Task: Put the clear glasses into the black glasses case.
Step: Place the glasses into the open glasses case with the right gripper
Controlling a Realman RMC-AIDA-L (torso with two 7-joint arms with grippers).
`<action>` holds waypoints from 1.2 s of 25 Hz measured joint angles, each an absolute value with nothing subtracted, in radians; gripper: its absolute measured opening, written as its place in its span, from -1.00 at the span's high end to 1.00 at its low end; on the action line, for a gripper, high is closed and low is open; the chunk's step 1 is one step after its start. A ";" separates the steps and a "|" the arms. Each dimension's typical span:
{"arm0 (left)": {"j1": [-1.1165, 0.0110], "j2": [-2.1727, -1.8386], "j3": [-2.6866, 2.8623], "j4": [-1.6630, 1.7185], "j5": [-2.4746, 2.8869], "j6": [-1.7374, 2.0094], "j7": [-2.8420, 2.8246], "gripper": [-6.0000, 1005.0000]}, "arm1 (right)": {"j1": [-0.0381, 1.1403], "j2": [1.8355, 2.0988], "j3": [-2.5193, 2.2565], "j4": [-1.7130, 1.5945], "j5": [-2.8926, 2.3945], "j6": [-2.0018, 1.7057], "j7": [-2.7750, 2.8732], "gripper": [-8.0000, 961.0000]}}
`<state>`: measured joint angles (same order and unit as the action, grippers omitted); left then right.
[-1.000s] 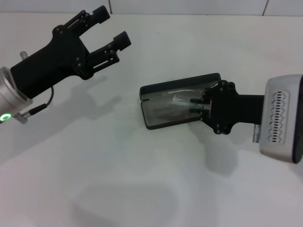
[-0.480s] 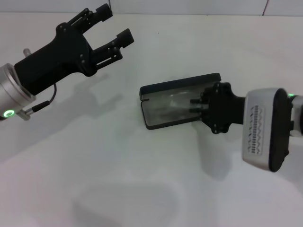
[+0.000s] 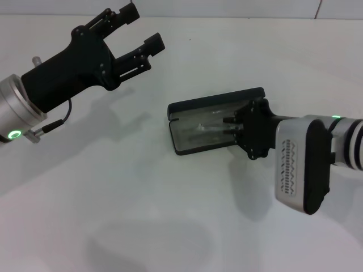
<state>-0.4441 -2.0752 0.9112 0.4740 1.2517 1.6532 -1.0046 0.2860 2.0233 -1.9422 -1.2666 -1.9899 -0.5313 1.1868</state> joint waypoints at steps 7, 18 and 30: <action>-0.446 -2.076 0.911 0.474 1.252 1.653 -1.004 -0.71 | 0.310 2.027 -2.001 -1.242 -2.045 -0.453 1.192 0.56; -0.449 -2.075 0.911 0.474 1.252 1.652 -1.001 -0.71 | 0.322 2.028 -2.036 -1.225 -2.065 -0.396 1.186 0.55; -0.459 -2.075 0.911 0.474 1.252 1.650 -1.001 -0.72 | 0.324 2.028 -2.047 -1.197 -2.075 -0.366 1.188 0.53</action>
<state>-0.4588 -2.0755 0.9111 0.4740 1.2517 1.6499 -1.0012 0.3237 2.0279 -2.0473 -1.1965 -2.0753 -0.3658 1.1884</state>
